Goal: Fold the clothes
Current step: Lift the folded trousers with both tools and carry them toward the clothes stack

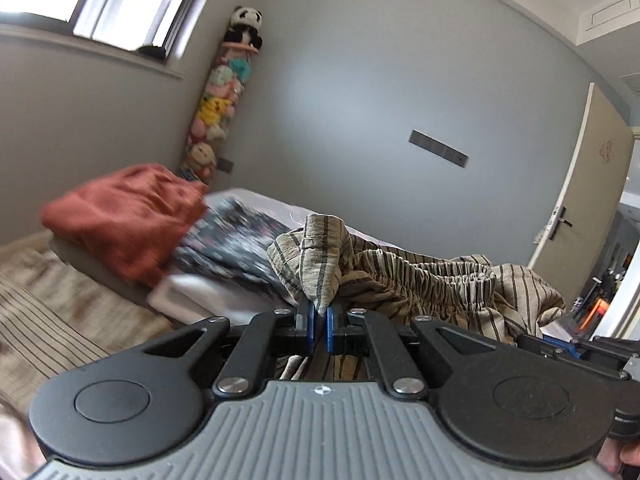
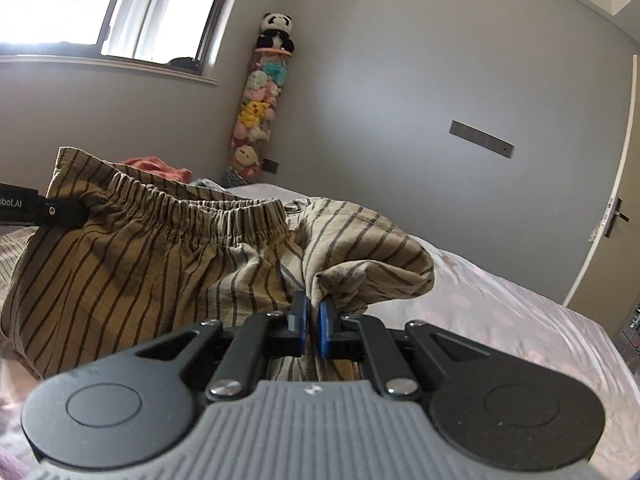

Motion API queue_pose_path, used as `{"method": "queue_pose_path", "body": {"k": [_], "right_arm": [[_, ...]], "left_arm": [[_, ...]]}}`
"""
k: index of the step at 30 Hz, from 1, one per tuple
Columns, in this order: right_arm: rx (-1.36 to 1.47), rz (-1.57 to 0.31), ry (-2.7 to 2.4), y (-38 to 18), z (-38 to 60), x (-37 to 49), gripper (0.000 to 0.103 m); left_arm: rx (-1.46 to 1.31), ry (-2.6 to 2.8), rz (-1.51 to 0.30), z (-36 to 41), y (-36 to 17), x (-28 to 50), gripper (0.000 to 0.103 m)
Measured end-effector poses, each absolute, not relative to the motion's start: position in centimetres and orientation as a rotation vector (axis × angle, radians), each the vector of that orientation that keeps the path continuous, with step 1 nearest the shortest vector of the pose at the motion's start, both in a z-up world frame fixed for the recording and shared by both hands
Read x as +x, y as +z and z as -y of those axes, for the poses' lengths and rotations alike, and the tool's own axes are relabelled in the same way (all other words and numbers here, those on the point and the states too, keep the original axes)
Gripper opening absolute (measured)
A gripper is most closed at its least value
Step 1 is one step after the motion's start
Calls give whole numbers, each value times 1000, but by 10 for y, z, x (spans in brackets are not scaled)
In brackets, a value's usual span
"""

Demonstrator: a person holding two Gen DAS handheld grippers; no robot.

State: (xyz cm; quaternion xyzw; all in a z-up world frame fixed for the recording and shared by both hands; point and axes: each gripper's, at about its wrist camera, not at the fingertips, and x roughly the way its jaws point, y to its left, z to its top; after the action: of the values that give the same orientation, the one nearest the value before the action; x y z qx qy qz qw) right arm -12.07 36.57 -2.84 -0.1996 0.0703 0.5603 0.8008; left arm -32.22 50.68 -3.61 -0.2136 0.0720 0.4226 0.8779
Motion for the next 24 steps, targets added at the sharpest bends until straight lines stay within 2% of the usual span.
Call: {"method": "queue_pose_path", "body": {"k": [6,14,19,24], "right_arm": [[-372,-177,1346,-20,-409,-176,7],[-316,-281,1499,-25,-469,-236,7],[-254,-348,1550,-29,-498,-268,7],[-214,-443,1551,-40,-528,-278,7]], "left_arm": [[-330,973,-216,-529,-13,-381,4],[-183,1009,-405,-572,20,-437,4],[-89,1041,-506,-589,37,-447,4],[-44,1041,-590,-611,27,-437,4]]}}
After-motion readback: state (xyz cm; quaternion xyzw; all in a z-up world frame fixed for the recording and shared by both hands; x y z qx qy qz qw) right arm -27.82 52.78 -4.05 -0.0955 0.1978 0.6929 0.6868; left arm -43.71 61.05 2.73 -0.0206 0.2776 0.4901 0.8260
